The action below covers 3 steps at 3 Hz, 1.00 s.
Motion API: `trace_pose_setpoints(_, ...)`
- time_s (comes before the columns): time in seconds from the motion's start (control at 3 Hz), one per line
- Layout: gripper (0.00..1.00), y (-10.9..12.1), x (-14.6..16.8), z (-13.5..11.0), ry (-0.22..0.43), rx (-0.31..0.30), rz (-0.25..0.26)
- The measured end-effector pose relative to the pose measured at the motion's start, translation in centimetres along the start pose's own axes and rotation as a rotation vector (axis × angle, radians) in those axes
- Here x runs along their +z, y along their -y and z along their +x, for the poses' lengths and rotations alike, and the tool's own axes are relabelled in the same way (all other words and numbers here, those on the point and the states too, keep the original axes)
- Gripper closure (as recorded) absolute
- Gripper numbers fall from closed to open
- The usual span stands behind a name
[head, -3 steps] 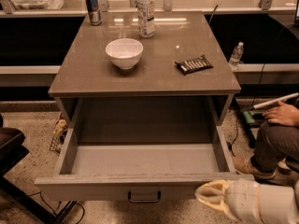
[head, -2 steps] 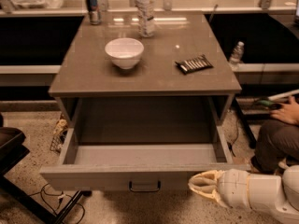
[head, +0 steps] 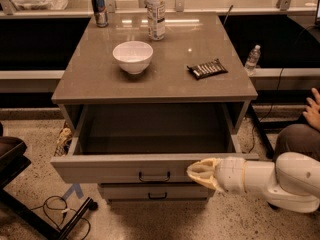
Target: Close top drawer
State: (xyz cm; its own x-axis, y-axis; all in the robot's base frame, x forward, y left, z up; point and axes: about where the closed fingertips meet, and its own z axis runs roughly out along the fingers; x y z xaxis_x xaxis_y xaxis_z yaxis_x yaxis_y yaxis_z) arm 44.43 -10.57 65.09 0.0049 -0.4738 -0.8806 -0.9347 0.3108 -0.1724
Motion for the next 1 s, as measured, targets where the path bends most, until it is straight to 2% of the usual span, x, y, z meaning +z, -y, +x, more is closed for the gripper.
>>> trace_pose_setpoints(0.33, 1.00, 2.0, 1.4, -0.6, 0.009, 0.004, -0.003)
trace_pose_setpoints(0.67, 1.00, 5.2, 2.9, -0.7, -0.007, 0.015, 0.001)
trace_pose_setpoints(1.0, 1.00, 7.1, 3.8, -0.7, -0.017, 0.019, 0.005)
